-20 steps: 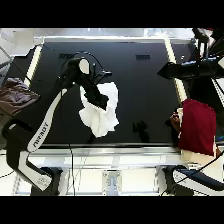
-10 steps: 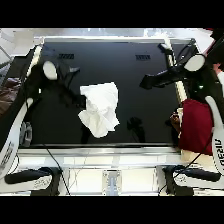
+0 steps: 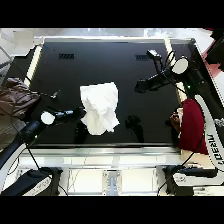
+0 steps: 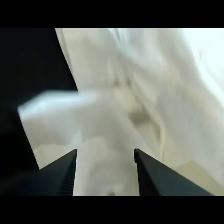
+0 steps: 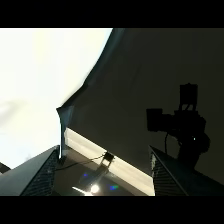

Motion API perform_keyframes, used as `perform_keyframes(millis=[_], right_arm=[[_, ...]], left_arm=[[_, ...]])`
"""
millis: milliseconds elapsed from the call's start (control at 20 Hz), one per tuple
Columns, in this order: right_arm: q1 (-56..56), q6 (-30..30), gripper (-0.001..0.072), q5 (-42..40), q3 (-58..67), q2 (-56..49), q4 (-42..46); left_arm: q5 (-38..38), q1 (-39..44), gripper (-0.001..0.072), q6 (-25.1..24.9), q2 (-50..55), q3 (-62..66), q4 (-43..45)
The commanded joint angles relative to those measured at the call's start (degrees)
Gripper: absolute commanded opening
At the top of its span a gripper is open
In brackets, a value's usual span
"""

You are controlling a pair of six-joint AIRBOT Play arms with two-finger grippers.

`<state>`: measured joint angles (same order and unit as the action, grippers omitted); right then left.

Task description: Fold the shirts.

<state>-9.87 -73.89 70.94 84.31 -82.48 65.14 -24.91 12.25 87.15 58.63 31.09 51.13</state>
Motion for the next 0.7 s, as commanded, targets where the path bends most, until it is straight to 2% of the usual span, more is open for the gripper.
perform_keyframes(millis=[0,50,200,350,650], right_arm=[[-0.1,-0.2,0.0628,0.0,0.0,-0.1,0.0],[-0.1,-0.2,0.0628,0.0,0.0,-0.1,0.0],[-0.1,-0.6,0.0628,0.0,0.0,-0.1,0.0],[-0.1,-0.6,0.0628,0.0,0.0,-0.1,-0.1],[-0.1,-1.1,0.0628,0.0,0.0,-0.1,-0.9]], left_arm=[[4.1,-3.2,0.0505,-4.1,1.3,-0.6,0.9],[0.4,-4.7,0.0600,-4.1,2.5,-0.1,1.8],[-1.8,-7.3,0.0600,-4.1,2.8,0.6,1.7],[-5.9,-8.1,0.0595,-8.7,4.5,1.9,1.5],[-10.4,-8.1,0.0592,-11.2,11.9,6.9,0.7]])
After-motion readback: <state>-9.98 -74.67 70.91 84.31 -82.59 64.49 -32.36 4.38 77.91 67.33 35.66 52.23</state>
